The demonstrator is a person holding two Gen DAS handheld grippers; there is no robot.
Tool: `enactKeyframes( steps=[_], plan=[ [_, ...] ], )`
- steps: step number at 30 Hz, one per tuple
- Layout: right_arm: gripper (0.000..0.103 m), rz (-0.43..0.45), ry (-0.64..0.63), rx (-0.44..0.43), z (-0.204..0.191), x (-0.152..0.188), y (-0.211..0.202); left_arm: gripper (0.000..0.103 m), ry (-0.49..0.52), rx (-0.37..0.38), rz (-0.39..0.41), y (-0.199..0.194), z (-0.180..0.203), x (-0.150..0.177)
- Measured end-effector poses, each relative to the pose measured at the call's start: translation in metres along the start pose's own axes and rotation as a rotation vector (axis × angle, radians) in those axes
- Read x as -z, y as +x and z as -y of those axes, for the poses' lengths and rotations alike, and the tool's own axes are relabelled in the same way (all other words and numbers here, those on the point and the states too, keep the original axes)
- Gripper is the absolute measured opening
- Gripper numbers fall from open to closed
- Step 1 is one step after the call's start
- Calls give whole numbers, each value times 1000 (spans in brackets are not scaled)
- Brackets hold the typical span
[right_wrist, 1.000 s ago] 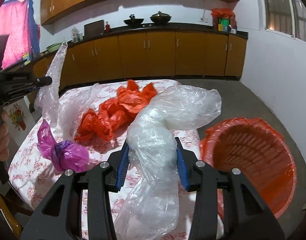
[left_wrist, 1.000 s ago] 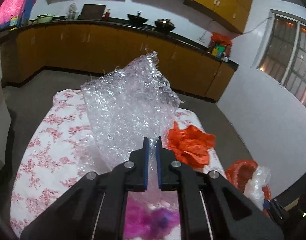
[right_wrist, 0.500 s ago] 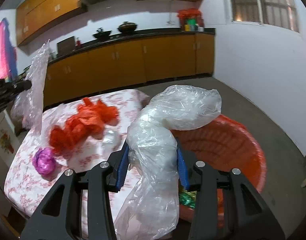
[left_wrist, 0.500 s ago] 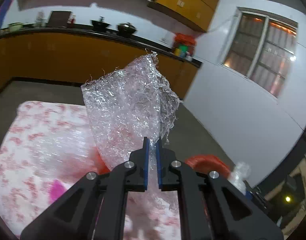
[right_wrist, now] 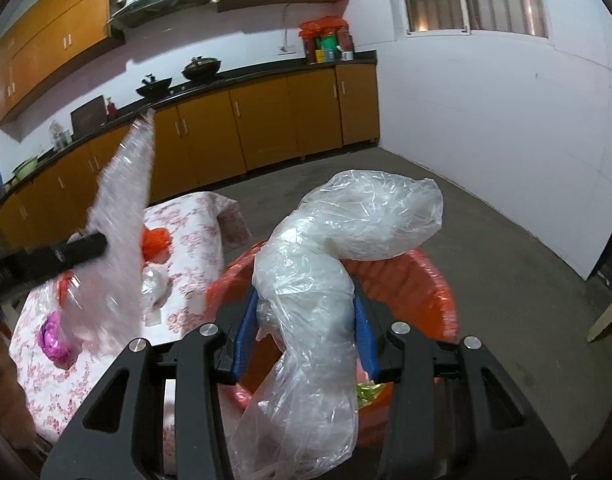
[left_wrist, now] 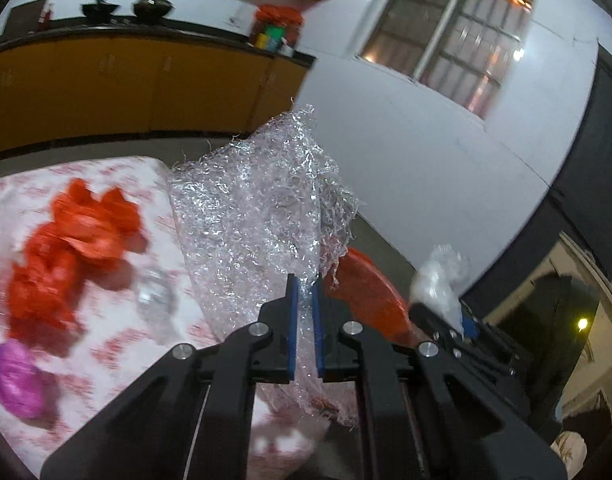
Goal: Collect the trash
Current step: 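Carry bubble wrap and clear film over the basket and release both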
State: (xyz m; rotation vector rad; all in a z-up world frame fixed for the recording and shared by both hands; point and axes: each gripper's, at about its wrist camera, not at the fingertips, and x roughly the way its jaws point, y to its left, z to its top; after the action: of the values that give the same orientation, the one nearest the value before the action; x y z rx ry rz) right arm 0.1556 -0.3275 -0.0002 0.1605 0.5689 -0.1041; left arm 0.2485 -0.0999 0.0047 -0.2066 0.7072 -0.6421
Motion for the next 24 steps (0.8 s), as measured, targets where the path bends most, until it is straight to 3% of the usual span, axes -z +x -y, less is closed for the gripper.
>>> enactKeyframes(
  steps=[9, 21, 24],
  plan=[
    [43, 3, 30, 23, 21, -3, 9, 9, 39, 52, -92, 48, 20, 15],
    [43, -14, 61, 19, 33, -9, 33, 9, 29, 80, -150, 91, 26, 15],
    [46, -20, 70, 14, 35, -11, 37, 17, 13, 73, -158, 96, 22, 16]
  ],
)
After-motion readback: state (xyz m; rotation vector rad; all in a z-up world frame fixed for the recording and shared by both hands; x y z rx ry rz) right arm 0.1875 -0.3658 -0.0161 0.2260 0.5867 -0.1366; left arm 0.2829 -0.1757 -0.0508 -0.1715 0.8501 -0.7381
